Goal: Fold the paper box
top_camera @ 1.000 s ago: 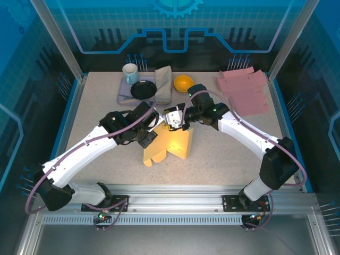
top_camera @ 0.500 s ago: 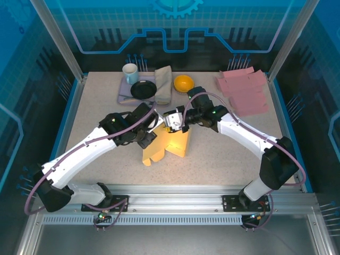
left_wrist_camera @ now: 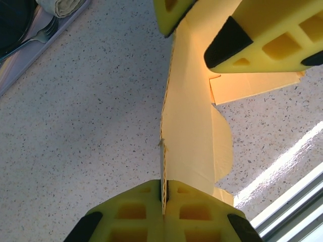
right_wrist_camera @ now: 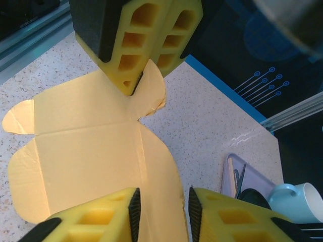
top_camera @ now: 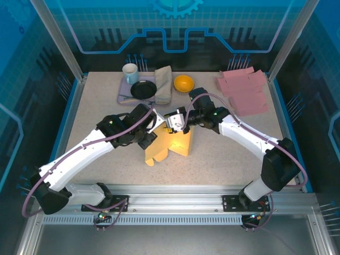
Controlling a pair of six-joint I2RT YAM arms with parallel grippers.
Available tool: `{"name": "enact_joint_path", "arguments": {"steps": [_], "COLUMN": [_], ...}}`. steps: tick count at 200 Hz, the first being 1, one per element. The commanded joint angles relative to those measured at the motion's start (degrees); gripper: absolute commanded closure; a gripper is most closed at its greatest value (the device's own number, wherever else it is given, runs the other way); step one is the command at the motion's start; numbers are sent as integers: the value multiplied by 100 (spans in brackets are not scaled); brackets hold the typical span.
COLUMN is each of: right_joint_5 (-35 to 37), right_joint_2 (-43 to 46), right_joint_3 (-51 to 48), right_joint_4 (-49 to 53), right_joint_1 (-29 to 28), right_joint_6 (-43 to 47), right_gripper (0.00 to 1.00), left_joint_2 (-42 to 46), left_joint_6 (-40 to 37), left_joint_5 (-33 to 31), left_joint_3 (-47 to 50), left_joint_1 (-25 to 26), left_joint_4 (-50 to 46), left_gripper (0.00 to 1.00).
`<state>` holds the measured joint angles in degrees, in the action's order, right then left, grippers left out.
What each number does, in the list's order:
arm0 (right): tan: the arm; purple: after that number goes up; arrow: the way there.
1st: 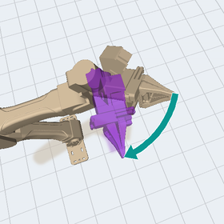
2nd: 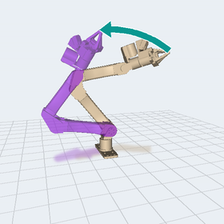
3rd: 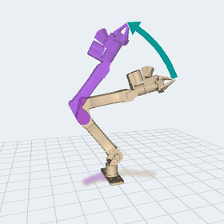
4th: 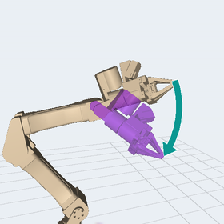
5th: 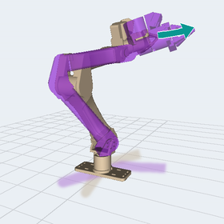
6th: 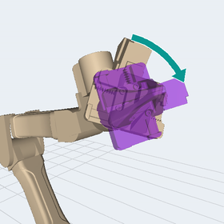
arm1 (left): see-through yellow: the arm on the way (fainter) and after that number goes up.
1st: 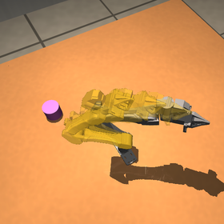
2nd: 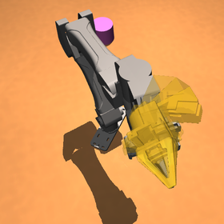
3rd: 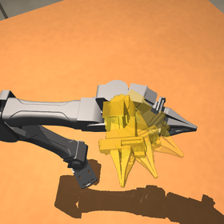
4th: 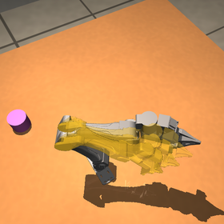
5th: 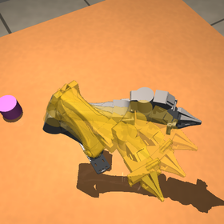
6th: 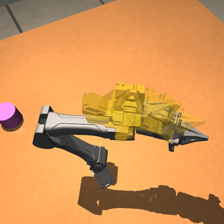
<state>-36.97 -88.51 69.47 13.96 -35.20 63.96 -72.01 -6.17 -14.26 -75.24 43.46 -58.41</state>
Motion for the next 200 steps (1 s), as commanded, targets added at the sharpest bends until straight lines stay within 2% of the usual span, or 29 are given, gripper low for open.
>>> {"name": "enact_joint_path", "arguments": {"steps": [1,54,71,94,104,115,138,170,200], "right_joint_5": [73,71,75,108,93,83,153,88,-617], "right_joint_2": [48,123,163,225,257,287,418,662,765], "right_joint_3": [-194,-281,-298,-385,-440,-531,-863,-1536,-1829], "right_joint_4": [33,-76,-111,-243,-316,-458,-1066,-2415,-2699], "right_joint_1": [65,99,110,142,179,219,363,771,1082], "right_joint_6": [3,-13,-24,-114,-190,-311,-784,-1950,-2327], "right_gripper": [71,80,90,96,96,99,100,100,100], "left_joint_2": [290,298,274,256,273,309,597,1487,2048], "left_joint_6": [-112,-77,-68,-26,19,117,497,1082,789], "left_joint_5": [344,389,374,274,214,153,500,1583,2007], "left_joint_3": [-3,-12,-13,8,39,93,350,1352,2183], "left_joint_1": [62,64,57,57,42,-36,-558,-1538,-1622], "left_joint_4": [421,438,436,469,512,579,791,1462,2120], "left_gripper": [100,100,100,100,93,78,55,47,39]}}
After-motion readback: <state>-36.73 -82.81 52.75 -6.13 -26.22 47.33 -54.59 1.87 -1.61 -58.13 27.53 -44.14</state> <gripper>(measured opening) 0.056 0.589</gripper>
